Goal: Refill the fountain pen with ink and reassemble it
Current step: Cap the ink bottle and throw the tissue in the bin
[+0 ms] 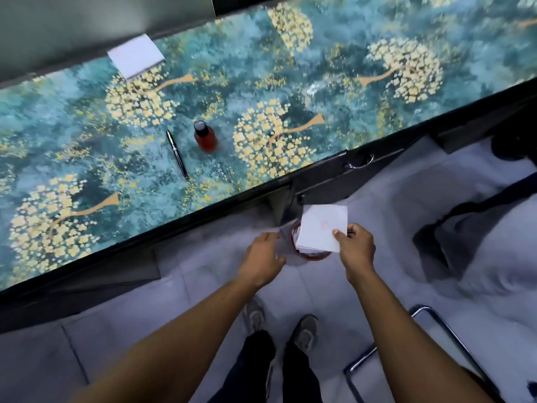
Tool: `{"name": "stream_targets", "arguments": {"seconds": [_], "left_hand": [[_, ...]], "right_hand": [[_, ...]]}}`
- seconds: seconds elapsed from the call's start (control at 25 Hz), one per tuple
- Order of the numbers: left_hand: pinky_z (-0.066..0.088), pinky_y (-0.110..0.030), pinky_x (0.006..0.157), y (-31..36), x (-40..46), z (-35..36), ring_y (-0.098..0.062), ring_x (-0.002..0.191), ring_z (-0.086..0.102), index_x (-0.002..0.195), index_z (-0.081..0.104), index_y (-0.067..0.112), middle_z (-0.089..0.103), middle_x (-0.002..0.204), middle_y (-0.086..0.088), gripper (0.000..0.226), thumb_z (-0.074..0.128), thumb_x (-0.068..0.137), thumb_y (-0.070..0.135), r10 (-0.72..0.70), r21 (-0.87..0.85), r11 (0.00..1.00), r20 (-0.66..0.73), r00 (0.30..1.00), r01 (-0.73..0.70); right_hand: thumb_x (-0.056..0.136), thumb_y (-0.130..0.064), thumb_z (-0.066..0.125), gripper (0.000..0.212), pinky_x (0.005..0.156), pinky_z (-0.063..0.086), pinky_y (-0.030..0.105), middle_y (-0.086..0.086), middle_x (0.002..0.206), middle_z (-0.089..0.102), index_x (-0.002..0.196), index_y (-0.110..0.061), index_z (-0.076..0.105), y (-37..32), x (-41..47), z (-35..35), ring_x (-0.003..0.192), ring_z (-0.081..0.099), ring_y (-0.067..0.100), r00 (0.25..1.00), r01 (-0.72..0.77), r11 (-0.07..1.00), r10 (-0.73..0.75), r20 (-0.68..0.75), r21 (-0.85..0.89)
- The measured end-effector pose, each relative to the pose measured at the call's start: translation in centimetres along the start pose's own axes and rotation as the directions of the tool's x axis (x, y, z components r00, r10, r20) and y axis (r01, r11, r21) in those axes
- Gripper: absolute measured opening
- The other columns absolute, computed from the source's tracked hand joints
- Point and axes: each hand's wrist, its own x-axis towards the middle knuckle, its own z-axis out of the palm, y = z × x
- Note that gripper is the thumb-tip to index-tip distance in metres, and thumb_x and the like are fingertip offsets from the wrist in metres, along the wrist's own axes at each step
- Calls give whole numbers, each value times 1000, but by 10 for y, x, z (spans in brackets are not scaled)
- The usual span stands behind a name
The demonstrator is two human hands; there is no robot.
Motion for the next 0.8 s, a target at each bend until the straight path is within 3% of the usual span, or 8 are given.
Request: {"name": "stream_targets", "arguments": {"seconds": [0.08,0.2,0.28,0.4,0.44,0.52,0.64,0.8], "left_hand": [[40,-35,105,-5,30,35,-29,128,47,142,43,14,49,141,-9,61,62,87,32,-6,10,1000,36,999,6],[46,-38,99,-17,74,82,-30,122,52,135,49,17,54,134,-8,54,57,86,37,-24,19,1000,58,998,23],[43,-37,103,-34,105,123,-29,127,48,140,45,17,49,141,-7,56,58,89,36,-43,44,998,78,996,40],[34,-36,112,-73,155,192,-25,138,38,150,35,17,38,153,-4,65,57,93,40,-5,144,990,97,995,-9],[32,-36,114,-89,171,216,-24,140,36,151,33,16,35,155,-5,67,56,93,41,29,188,981,89,996,-45],[28,-35,116,-116,196,253,-25,144,30,153,28,14,27,160,-6,72,54,93,44,93,324,938,97,991,-120],[24,-40,119,-152,228,310,-28,148,23,155,21,11,15,163,-12,82,57,90,46,203,496,831,150,968,-251],[25,-45,116,-182,250,351,-33,145,30,152,31,7,26,159,-17,90,68,80,48,291,581,743,165,942,-331]], "right_hand": [[92,-14,68,9,63,52,31,7,104,71,100,-10,65,35,30,8,84,65,22,999,-31,999,31,-13,-20],[88,-10,71,35,78,56,35,5,106,65,119,-19,56,79,70,29,89,63,22,999,-29,999,30,-44,29],[85,-7,71,41,68,53,28,3,94,61,118,-22,52,111,105,49,79,61,20,998,-49,998,50,-33,46],[80,-6,64,16,49,45,25,3,73,50,88,-17,56,167,163,87,58,56,24,999,-3,997,0,-36,-72],[81,-7,67,14,49,50,27,4,73,54,85,-17,58,190,185,102,61,62,27,998,41,993,-47,-48,-110],[79,-15,72,14,66,59,36,1,82,67,89,-21,65,224,221,130,76,71,29,991,122,990,-125,-42,-69],[80,-14,70,17,85,55,37,-2,93,72,95,-22,70,270,270,170,90,70,23,996,92,995,-91,6,-42],[85,-6,65,23,91,50,31,7,111,74,107,-13,71,301,301,199,104,67,27,992,119,984,-113,52,-133]]}}
